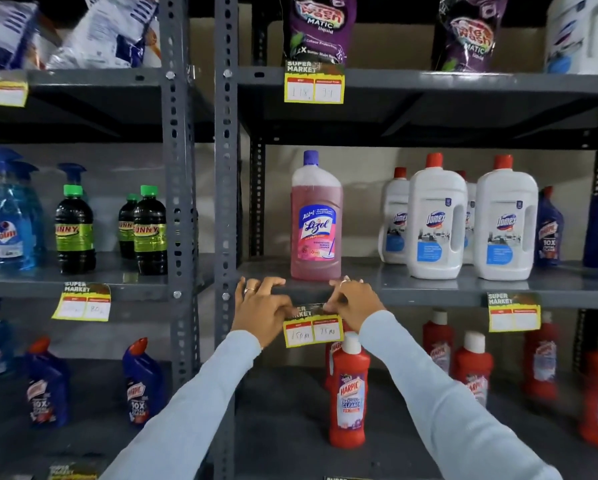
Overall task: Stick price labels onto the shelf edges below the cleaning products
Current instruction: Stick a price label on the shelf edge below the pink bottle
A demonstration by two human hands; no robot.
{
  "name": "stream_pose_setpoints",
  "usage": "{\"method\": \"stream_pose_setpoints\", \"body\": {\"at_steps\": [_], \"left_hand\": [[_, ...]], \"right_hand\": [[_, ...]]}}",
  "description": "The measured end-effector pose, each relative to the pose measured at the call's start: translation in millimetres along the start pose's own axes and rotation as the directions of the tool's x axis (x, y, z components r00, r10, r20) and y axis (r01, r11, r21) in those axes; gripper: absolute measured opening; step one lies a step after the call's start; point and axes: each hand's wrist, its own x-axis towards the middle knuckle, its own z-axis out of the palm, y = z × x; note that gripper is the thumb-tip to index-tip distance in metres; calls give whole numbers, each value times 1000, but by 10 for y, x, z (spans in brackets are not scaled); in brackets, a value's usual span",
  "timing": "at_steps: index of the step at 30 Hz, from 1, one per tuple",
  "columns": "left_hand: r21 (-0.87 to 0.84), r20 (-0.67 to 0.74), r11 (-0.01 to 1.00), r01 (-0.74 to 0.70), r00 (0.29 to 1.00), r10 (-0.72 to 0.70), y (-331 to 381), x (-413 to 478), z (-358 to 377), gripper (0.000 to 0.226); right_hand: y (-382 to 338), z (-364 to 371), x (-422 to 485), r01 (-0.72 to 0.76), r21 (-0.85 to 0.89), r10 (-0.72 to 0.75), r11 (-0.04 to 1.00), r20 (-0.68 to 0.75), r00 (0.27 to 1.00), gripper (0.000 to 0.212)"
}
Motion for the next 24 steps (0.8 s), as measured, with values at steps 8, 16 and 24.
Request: {"method": "stream_pose_setpoints", "body": {"at_steps": [8, 16, 24], "left_hand": [[95, 33, 994, -54, 998, 51, 33, 30, -78, 22], [159, 2, 983, -97, 995, 98, 9, 196, -131, 36], [178, -6, 980, -86, 996, 89, -1, 240, -79, 34]], "right_hand": [[61, 92, 9, 25, -122, -34, 992, -75, 997, 21], [24, 12, 106, -59, -37, 52, 998, -150, 987, 21], [16, 14, 172, -119, -10, 113, 993, -244, 963, 19]]}}
